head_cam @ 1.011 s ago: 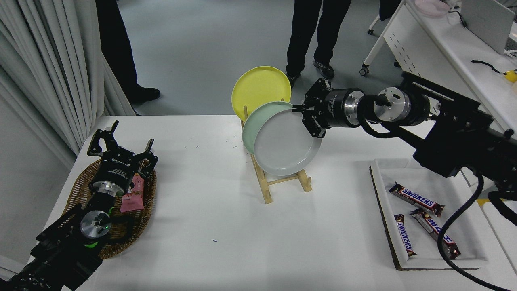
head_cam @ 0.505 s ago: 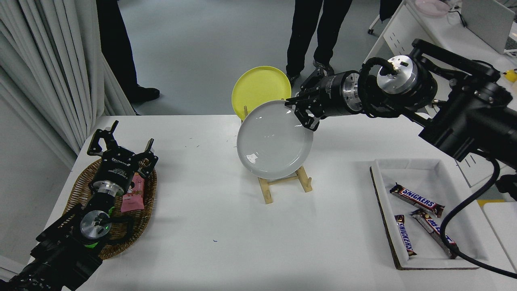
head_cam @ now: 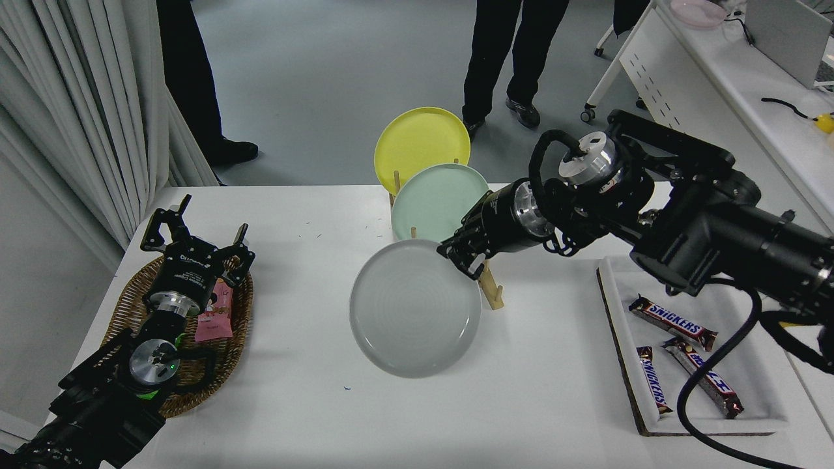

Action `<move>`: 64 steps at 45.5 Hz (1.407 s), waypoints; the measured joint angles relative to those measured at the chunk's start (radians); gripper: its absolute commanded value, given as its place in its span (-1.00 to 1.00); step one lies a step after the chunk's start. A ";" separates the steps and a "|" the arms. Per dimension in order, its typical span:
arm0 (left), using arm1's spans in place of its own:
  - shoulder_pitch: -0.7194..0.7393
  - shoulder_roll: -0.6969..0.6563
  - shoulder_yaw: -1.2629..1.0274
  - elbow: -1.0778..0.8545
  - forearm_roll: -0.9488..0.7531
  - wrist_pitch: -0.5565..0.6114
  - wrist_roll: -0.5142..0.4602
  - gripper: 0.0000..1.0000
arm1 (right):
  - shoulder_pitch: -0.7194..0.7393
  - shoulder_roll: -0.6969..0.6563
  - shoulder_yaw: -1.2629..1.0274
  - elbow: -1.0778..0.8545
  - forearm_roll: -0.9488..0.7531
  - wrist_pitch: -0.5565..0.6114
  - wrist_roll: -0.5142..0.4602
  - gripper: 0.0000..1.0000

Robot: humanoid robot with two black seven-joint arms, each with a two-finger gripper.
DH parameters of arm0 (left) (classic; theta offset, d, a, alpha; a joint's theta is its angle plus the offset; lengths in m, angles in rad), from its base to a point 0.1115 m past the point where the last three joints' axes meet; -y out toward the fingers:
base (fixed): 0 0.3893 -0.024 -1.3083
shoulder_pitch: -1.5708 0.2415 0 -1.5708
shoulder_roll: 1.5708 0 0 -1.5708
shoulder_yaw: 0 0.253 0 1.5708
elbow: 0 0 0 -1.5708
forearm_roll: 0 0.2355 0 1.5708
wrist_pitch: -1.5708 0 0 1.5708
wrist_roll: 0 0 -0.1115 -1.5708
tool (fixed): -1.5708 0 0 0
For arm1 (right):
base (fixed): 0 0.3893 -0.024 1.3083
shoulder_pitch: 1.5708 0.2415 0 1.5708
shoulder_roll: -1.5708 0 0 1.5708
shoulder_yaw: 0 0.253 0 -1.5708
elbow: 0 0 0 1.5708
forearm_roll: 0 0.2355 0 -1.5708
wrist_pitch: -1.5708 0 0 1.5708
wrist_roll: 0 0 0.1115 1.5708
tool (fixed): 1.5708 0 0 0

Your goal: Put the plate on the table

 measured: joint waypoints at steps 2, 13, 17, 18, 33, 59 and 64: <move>0.000 0.000 0.000 0.000 0.000 0.000 0.000 1.00 | -0.029 0.003 -0.002 -0.006 0.010 -0.003 0.000 -1.00; 0.000 0.000 0.000 0.000 0.000 0.000 0.000 1.00 | -0.139 0.012 -0.006 -0.048 0.101 -0.012 -0.001 -1.00; 0.000 0.000 0.000 0.000 0.000 0.000 0.000 1.00 | -0.165 0.014 -0.006 -0.058 0.143 -0.014 -0.001 -1.00; 0.000 0.000 0.000 0.000 0.000 0.000 0.000 1.00 | -0.169 0.014 -0.006 -0.060 0.151 -0.014 -0.001 -1.00; 0.000 0.000 0.000 0.000 0.000 0.000 0.000 1.00 | -0.233 0.024 0.010 -0.131 0.217 -0.016 -0.001 -1.00; 0.000 0.000 0.000 0.000 0.000 0.000 0.000 1.00 | -0.291 0.073 0.057 -0.250 0.221 -0.004 0.000 -1.00; 0.000 0.000 0.000 0.000 0.000 0.000 0.000 1.00 | -0.294 0.085 0.059 -0.271 0.220 0.004 0.000 -1.00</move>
